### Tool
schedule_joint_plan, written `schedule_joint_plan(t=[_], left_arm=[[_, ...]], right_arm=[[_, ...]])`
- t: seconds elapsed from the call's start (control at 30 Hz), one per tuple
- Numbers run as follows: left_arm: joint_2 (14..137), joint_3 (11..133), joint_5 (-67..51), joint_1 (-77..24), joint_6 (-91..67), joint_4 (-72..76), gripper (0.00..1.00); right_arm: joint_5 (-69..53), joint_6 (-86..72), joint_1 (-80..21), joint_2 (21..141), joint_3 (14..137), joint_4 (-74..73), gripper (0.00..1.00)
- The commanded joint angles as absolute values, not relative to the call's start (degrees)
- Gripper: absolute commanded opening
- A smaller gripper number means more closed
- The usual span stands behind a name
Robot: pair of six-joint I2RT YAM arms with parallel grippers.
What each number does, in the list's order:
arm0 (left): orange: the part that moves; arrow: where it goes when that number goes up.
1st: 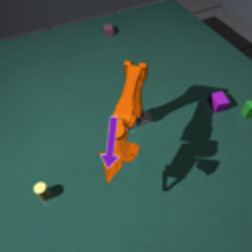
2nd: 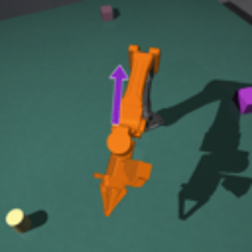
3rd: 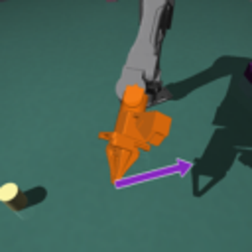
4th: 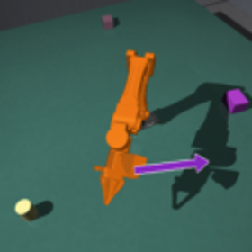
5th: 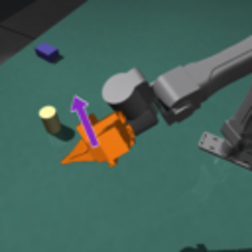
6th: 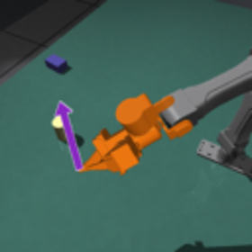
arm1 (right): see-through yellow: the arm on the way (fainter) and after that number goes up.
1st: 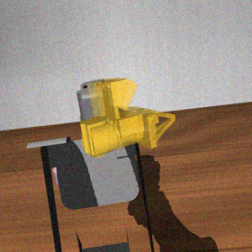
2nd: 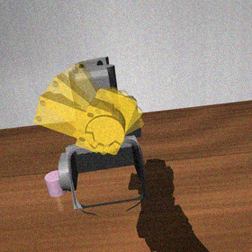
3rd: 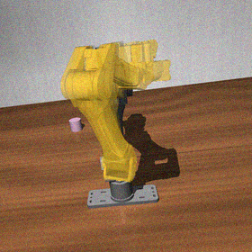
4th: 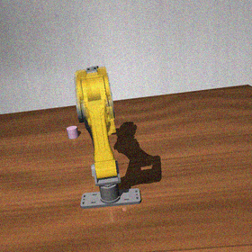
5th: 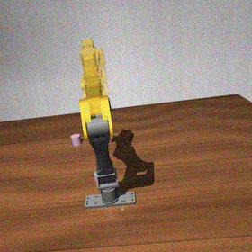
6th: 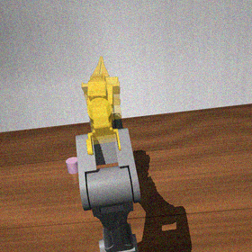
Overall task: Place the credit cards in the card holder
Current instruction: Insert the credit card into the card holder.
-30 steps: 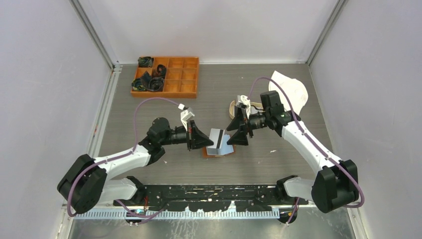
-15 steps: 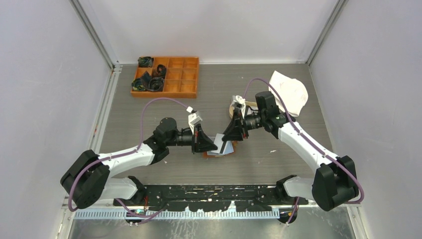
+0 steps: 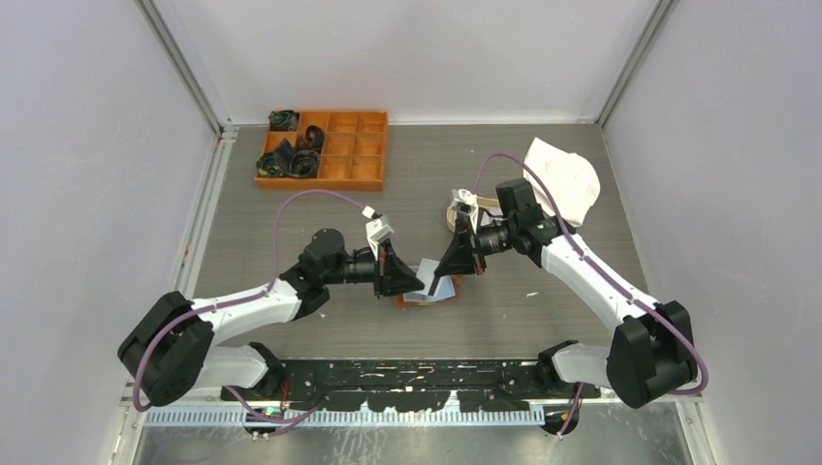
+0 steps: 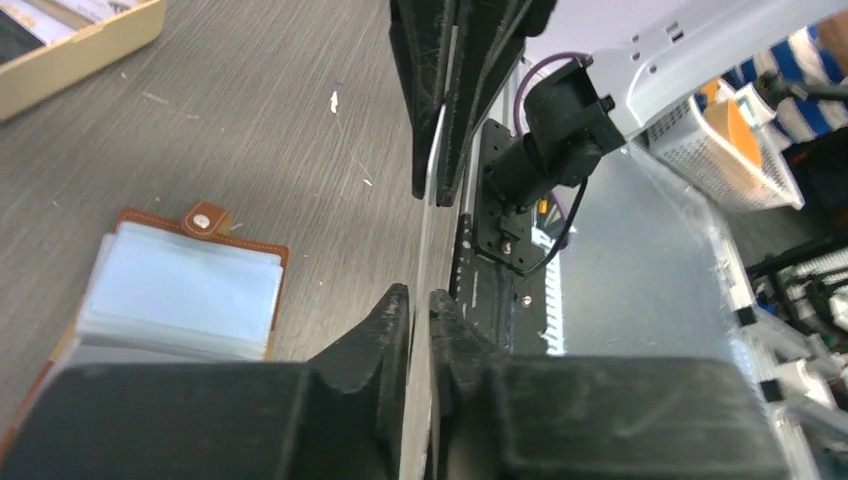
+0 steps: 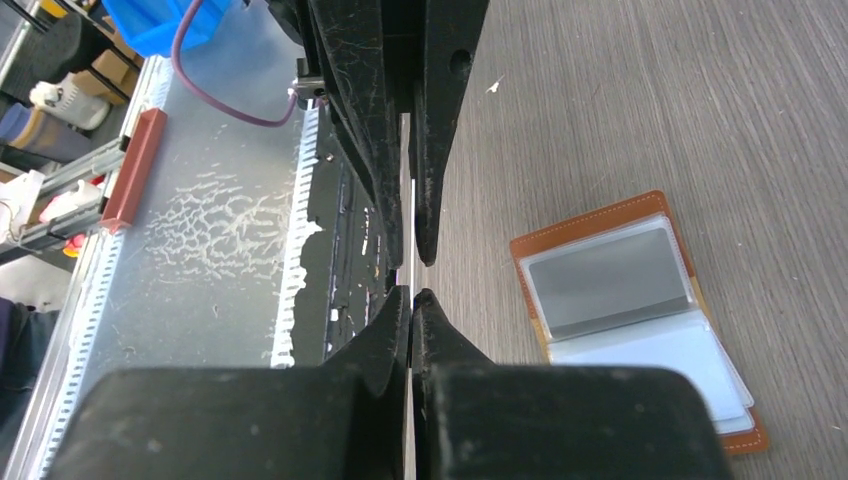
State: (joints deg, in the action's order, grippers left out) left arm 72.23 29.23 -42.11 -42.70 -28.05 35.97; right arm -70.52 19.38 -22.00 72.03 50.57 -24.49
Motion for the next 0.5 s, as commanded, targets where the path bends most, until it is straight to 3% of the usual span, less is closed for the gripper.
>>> schedule_joint_plan(t=[0.0,0.1,0.23,0.47], left_arm=[[70.43,29.86,-35.59,-42.72,-29.14,35.34,0.28],[66.91,29.05,-25.46,-42.67,-29.11,26.80,0.44],[63.02,26.75,-12.18,-42.64,-33.73,16.25,0.46],[66.30,25.71,-8.07,-42.63,-39.80,12.90,0.56]], right_arm=[[-67.67,19.34,-22.01,71.97,54.10,-25.17,0.01],[-61.86,15.13,-20.35,74.74,54.71,-24.49,0.01],[-57.96,12.55,-18.56,80.32,57.36,-27.77,0.01],[-51.53,5.16,-18.54,87.84,57.07,-25.18,0.01]])
